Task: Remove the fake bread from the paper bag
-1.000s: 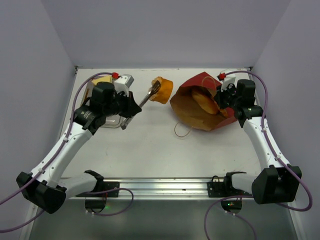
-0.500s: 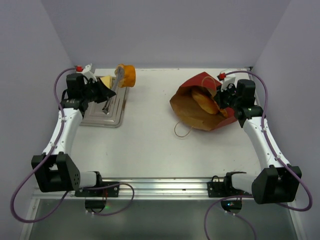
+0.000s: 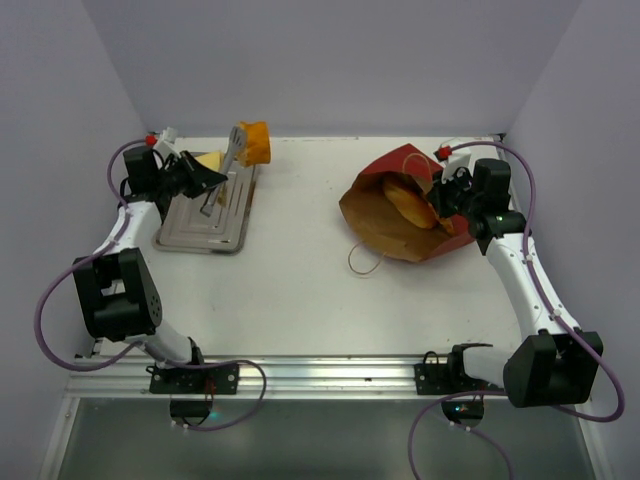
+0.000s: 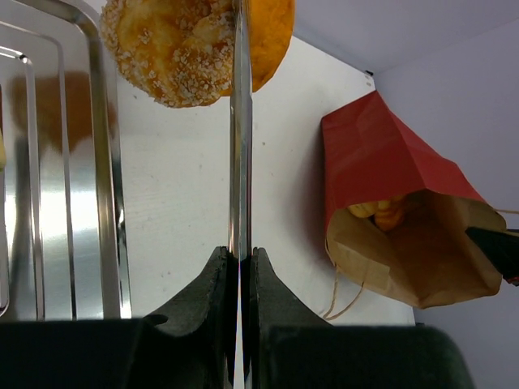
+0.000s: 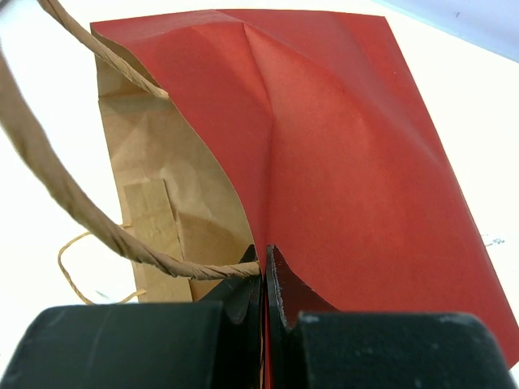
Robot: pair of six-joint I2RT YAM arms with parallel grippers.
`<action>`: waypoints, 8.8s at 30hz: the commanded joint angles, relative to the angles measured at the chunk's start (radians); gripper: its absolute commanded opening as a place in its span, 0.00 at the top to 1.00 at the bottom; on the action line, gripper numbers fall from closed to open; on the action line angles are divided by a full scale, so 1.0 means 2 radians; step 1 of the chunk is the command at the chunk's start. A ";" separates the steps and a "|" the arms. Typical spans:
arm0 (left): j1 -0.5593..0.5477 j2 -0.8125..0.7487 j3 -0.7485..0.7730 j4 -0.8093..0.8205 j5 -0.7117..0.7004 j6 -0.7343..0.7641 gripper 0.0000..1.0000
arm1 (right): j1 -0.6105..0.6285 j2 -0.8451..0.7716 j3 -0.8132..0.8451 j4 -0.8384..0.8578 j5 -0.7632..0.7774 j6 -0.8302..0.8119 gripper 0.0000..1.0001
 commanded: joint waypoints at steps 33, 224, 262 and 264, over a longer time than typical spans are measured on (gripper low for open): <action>0.057 0.075 -0.008 0.052 0.027 -0.003 1.00 | -0.003 0.003 -0.005 0.017 -0.019 0.011 1.00; -0.431 0.249 0.015 0.338 -0.147 -0.444 0.50 | -0.004 -0.008 -0.034 0.009 -0.075 -0.028 0.98; -0.430 0.282 0.003 0.430 -0.137 -0.558 1.00 | -0.004 -0.014 -0.035 0.008 -0.078 -0.026 0.98; -0.430 0.270 -0.005 0.430 -0.137 -0.554 1.00 | -0.004 -0.014 -0.035 0.008 -0.077 -0.025 0.98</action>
